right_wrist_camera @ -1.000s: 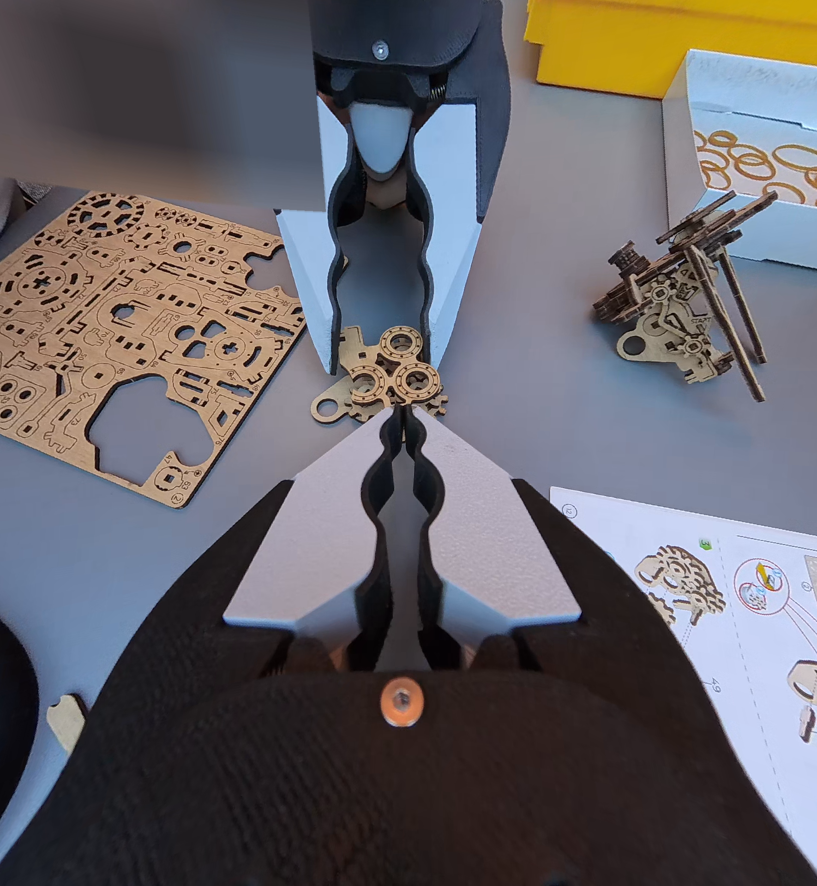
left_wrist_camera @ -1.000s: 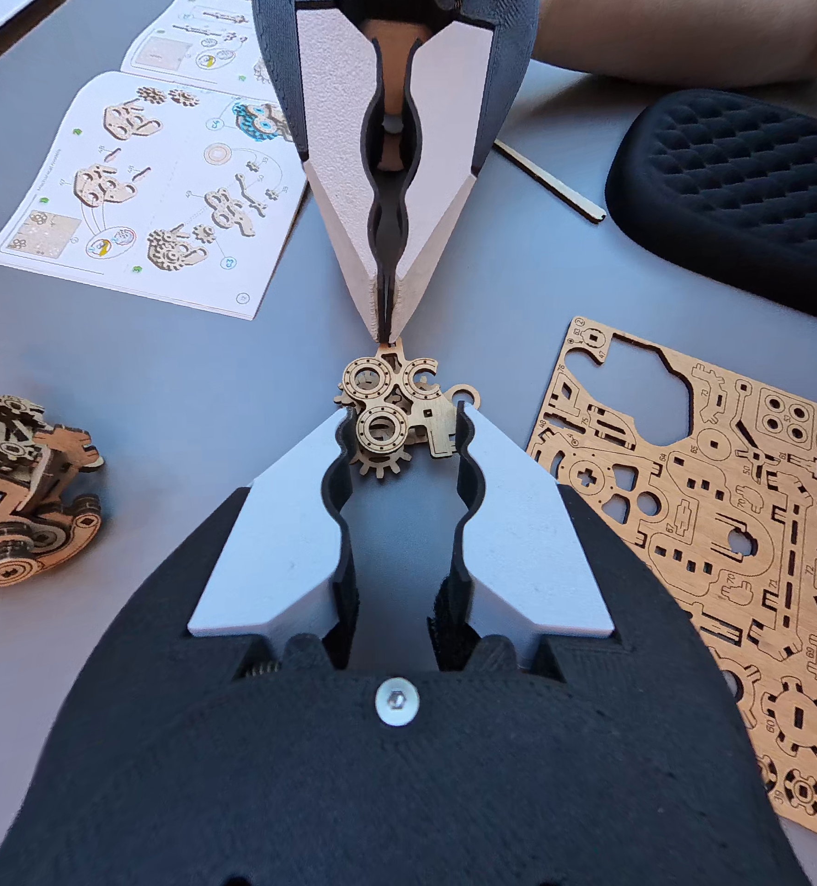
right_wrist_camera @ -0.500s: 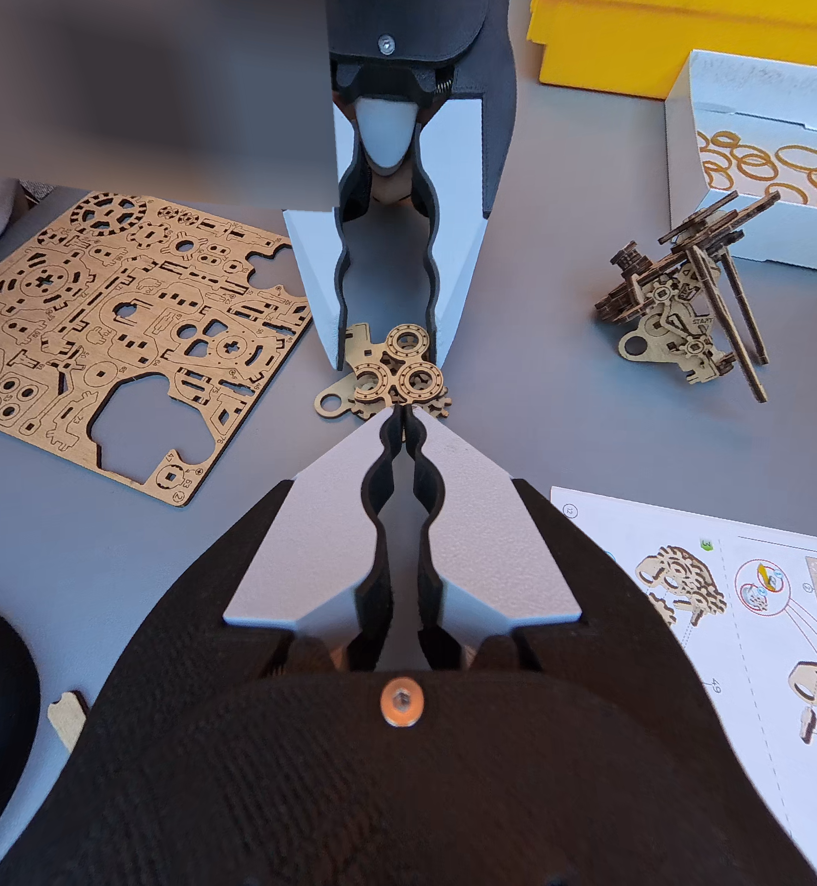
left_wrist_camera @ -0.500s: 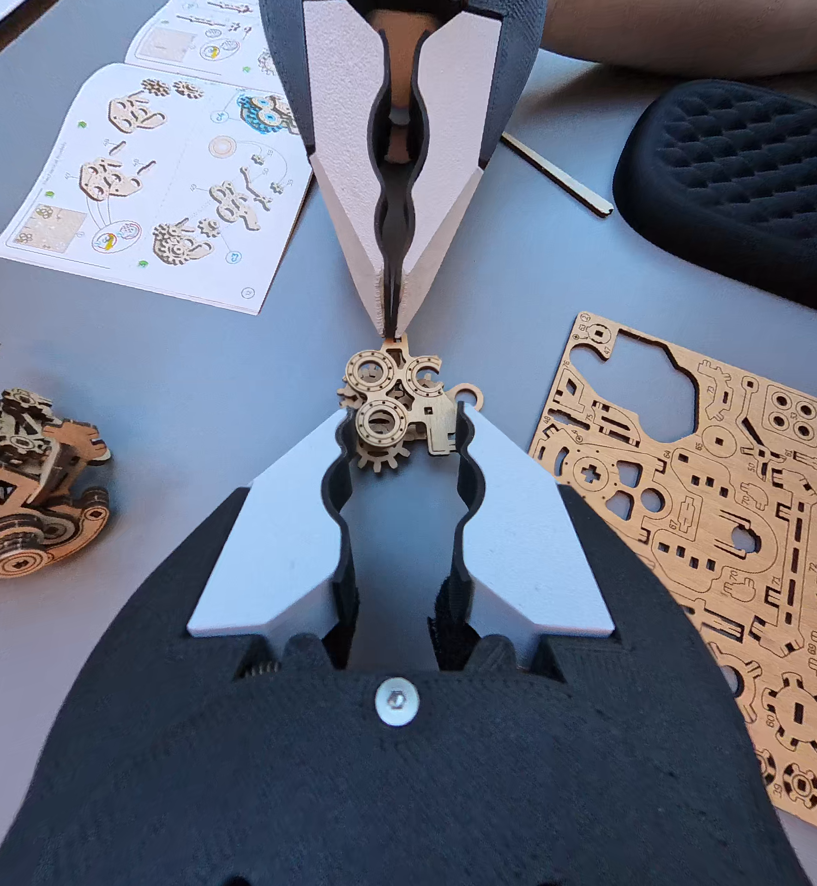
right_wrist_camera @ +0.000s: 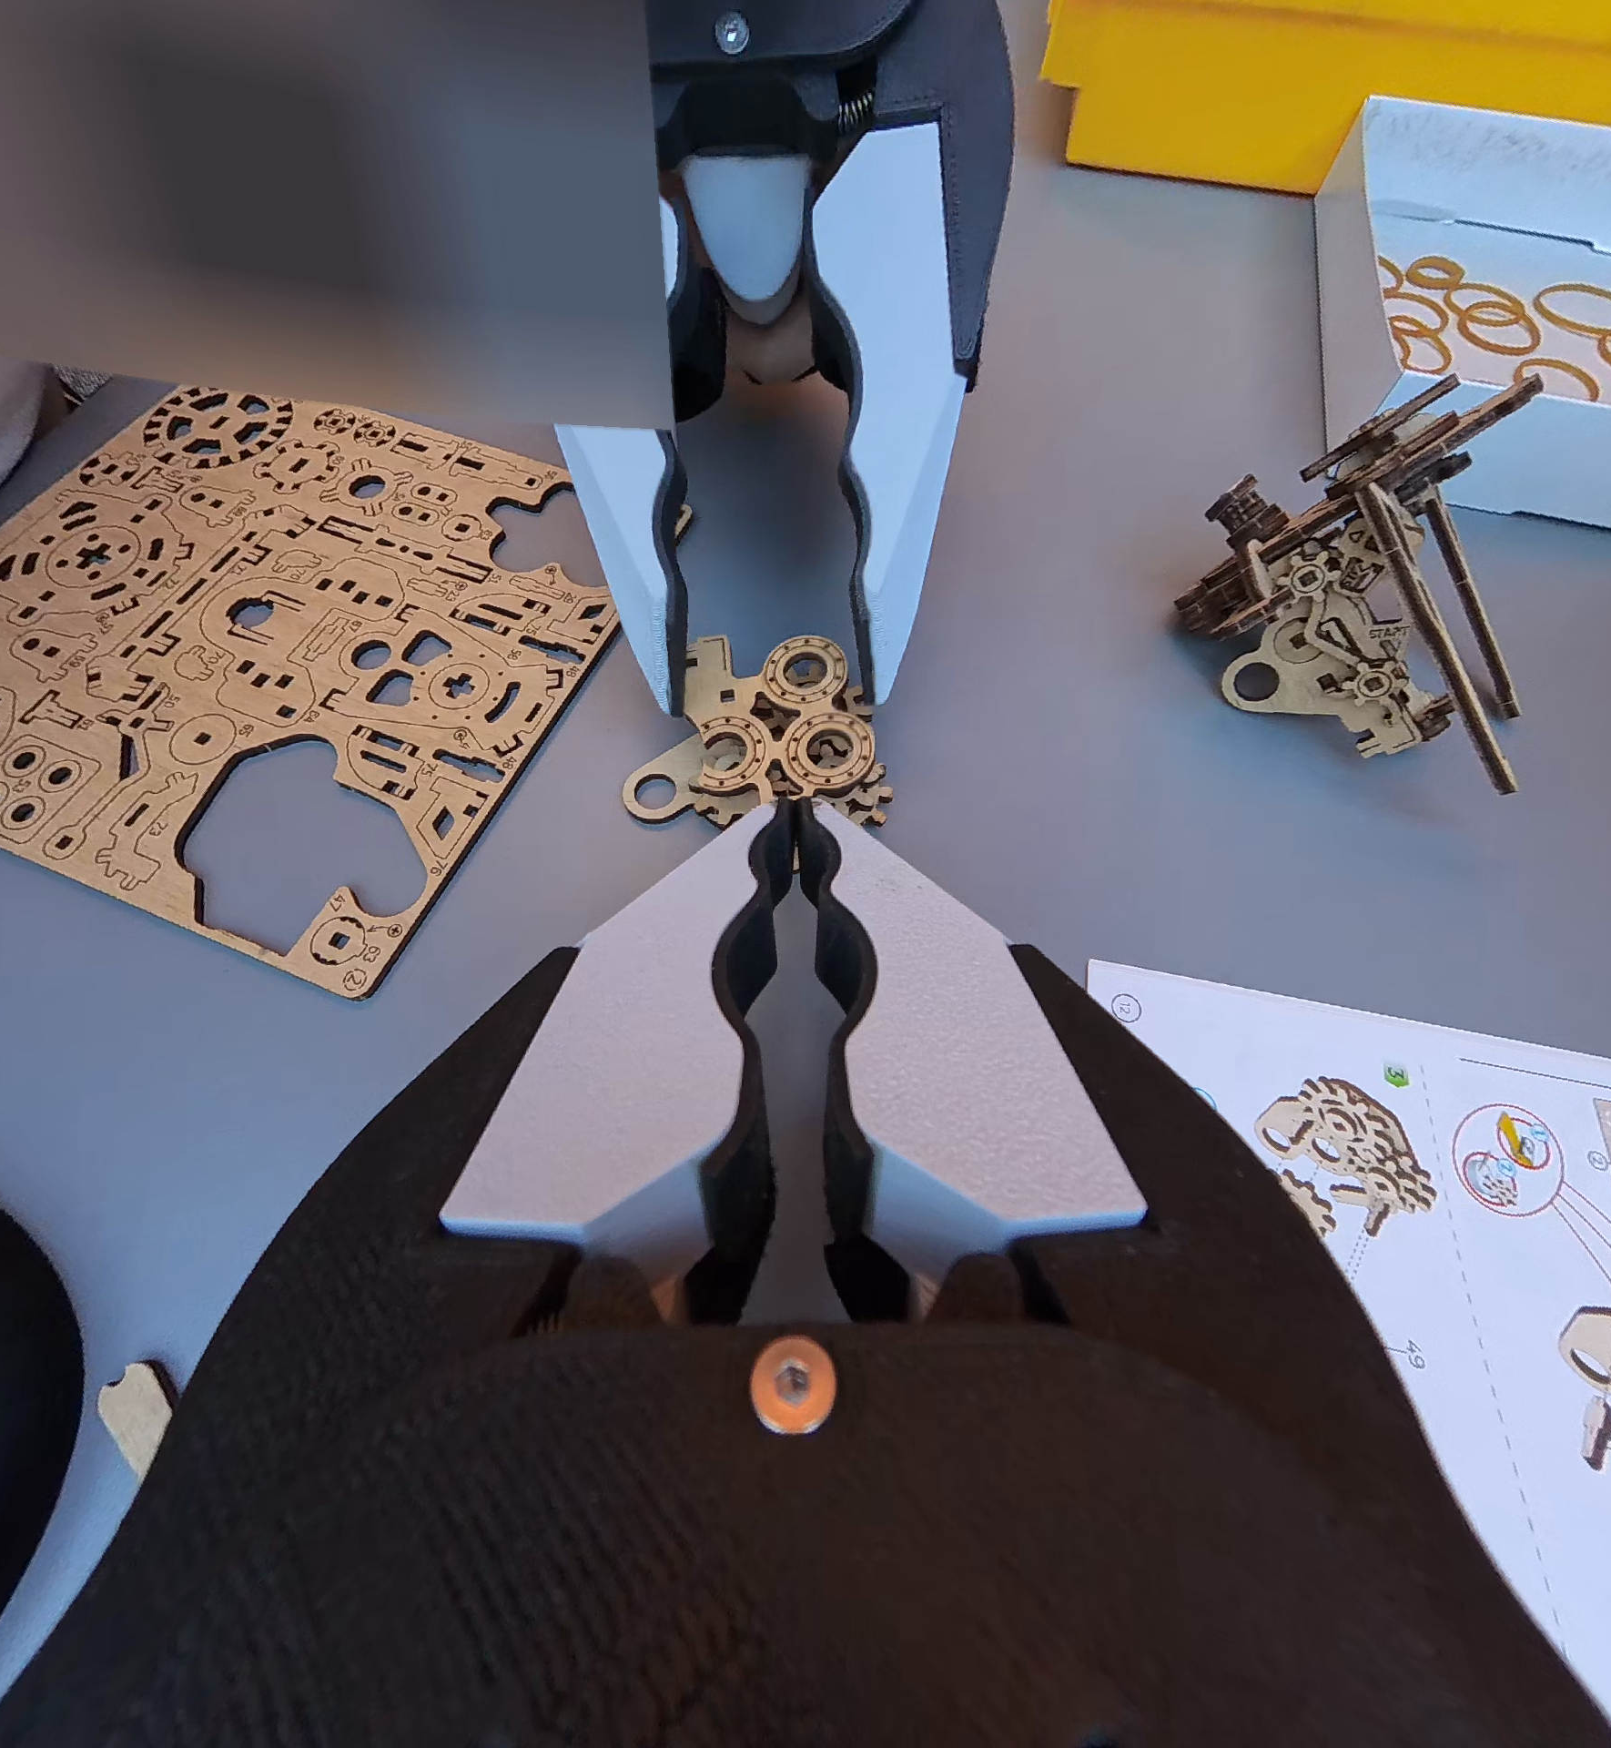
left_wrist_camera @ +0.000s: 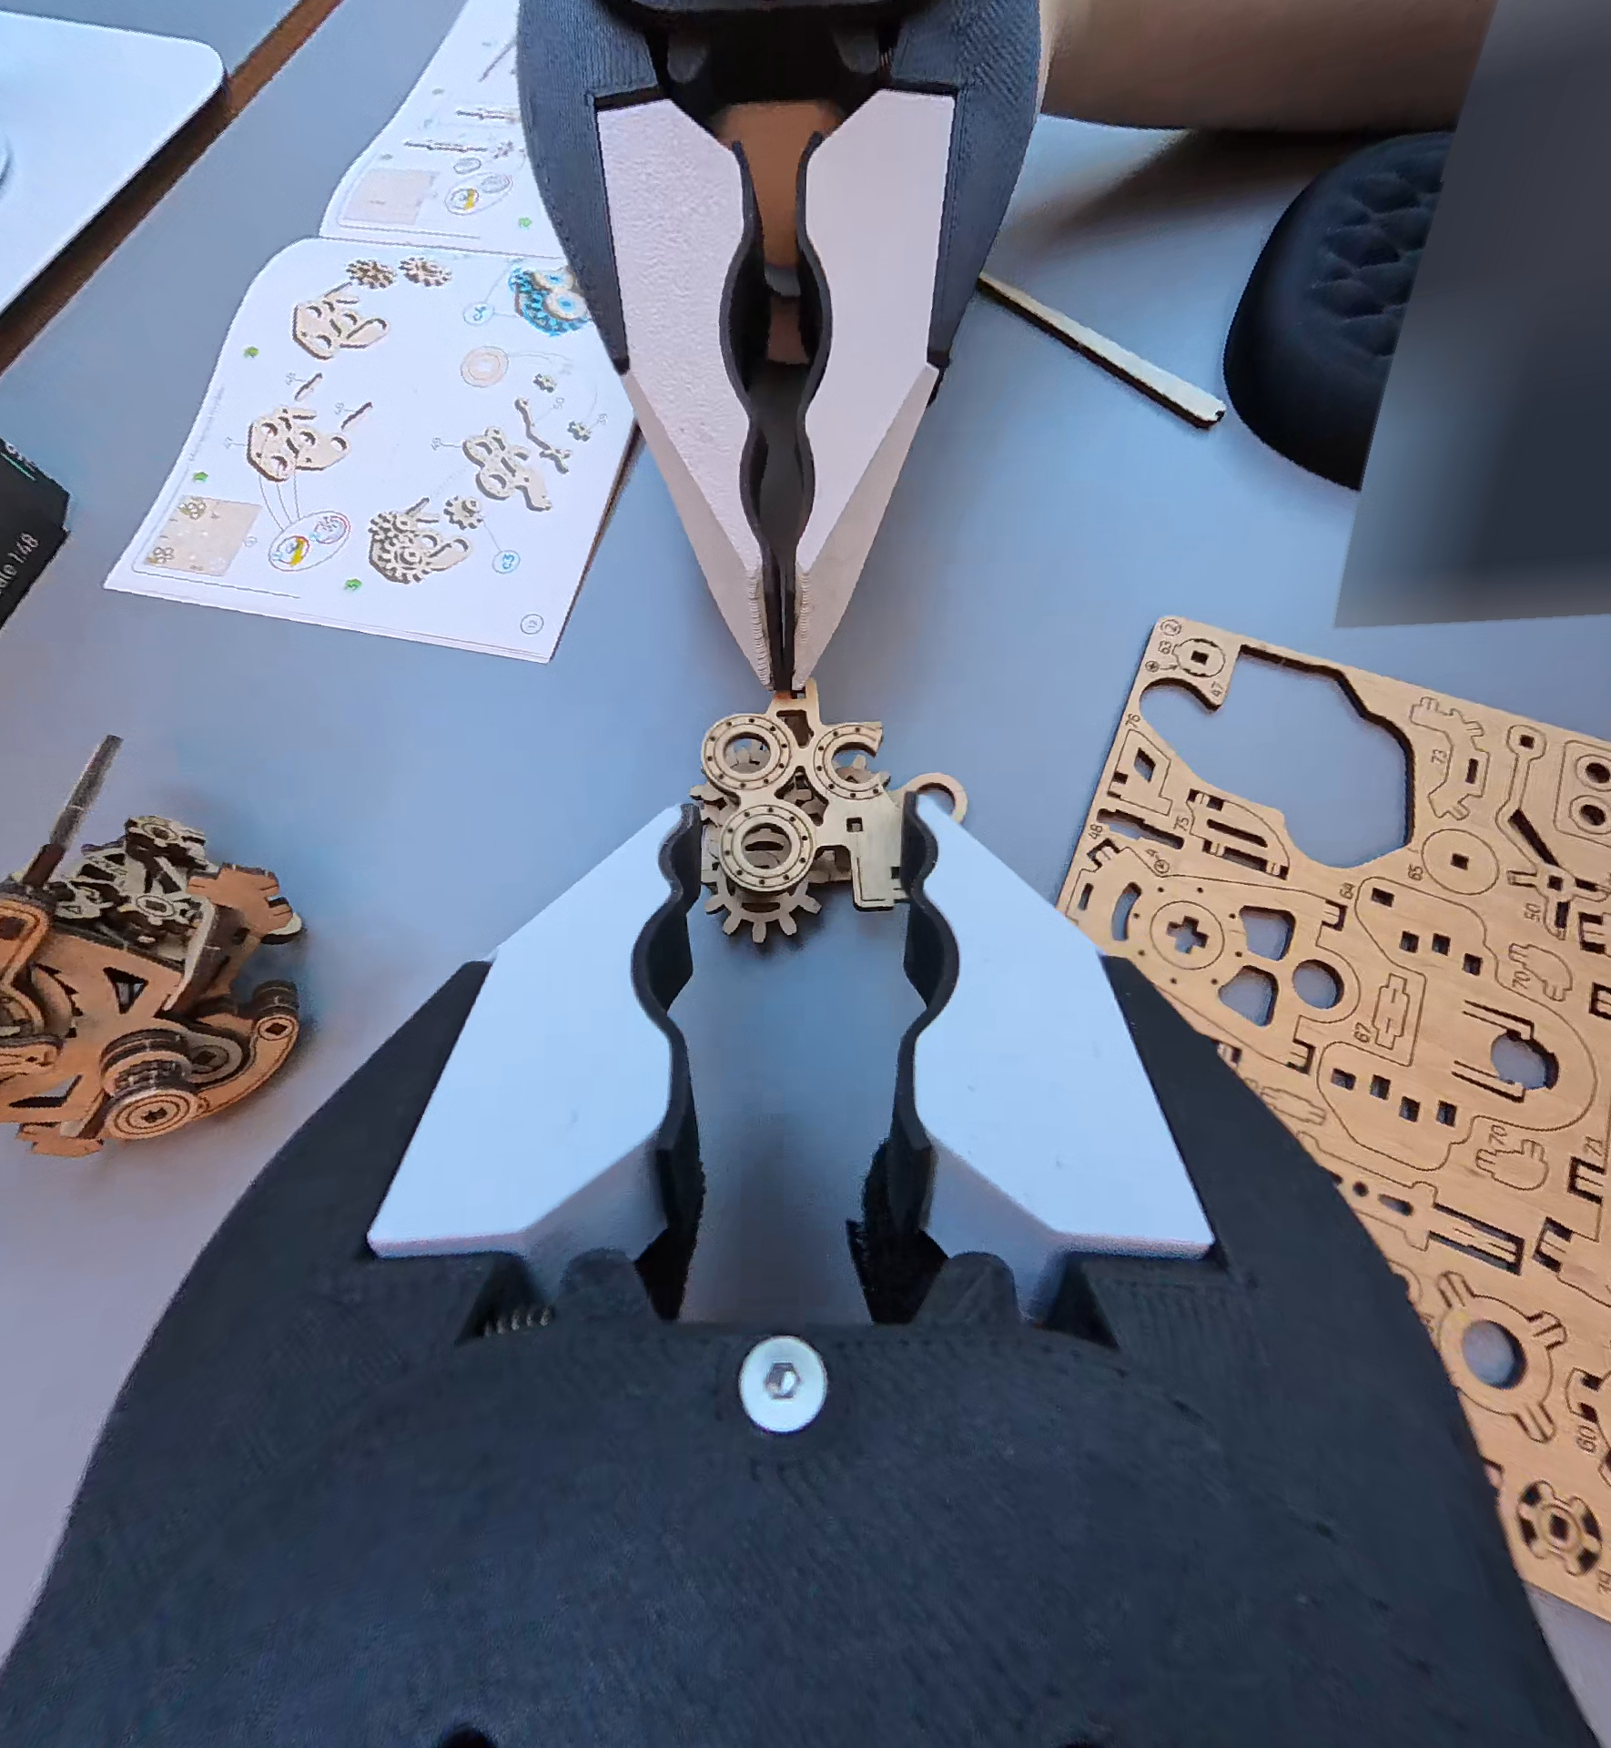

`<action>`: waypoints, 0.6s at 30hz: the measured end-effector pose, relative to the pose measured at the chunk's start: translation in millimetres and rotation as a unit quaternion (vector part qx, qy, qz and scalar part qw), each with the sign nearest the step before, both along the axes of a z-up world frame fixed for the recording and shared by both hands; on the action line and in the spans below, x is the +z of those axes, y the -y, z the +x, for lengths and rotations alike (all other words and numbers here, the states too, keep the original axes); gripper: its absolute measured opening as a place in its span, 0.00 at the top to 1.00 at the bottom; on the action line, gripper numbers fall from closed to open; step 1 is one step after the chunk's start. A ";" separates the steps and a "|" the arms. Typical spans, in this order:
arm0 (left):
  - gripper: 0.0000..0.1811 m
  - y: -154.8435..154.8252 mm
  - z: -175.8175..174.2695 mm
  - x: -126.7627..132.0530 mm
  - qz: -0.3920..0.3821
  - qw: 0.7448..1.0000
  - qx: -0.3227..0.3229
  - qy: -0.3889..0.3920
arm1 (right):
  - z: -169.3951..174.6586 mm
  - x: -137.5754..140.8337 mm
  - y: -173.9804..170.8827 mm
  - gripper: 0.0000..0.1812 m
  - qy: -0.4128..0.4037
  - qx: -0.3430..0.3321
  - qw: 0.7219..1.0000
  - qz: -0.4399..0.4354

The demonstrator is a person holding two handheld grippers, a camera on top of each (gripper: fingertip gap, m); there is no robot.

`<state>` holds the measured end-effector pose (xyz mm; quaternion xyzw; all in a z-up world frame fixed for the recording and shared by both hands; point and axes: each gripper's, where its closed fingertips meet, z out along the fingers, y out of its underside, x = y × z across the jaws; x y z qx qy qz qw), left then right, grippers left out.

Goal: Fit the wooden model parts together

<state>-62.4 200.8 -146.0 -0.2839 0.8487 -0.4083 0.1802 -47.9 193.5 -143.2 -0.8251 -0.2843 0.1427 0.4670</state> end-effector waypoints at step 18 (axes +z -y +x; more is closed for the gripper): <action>0.80 0.8 -0.7 0.3 -0.020 1.000 -0.013 -0.003 | -0.4 0.2 0.2 1.00 -0.006 0.001 1.000 -0.004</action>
